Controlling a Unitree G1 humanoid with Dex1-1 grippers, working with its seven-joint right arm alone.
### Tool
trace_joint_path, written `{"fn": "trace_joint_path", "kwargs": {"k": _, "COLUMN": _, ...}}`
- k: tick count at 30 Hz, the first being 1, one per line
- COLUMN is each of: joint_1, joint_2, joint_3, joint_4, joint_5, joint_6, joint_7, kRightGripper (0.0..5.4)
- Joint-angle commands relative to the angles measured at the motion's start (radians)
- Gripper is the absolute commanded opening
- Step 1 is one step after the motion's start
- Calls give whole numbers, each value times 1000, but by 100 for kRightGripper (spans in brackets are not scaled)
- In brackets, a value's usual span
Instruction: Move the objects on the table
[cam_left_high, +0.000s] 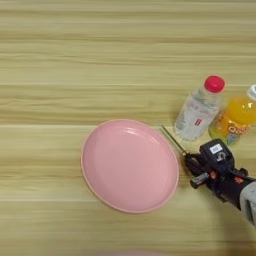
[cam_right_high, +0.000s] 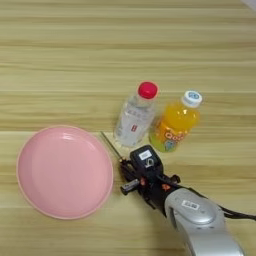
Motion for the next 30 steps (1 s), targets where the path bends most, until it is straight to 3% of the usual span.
{"fn": "trace_joint_path", "kwargs": {"k": 1, "joint_1": -22, "joint_2": -25, "joint_3": -7, "joint_4": -26, "joint_5": -10, "joint_6": -38, "joint_7": -15, "kRightGripper": 85}}
{"fn": "trace_joint_path", "kwargs": {"k": 30, "joint_1": -9, "joint_2": -49, "joint_3": 30, "joint_4": -27, "joint_5": -25, "joint_6": -22, "joint_7": -3, "kRightGripper": 85}}
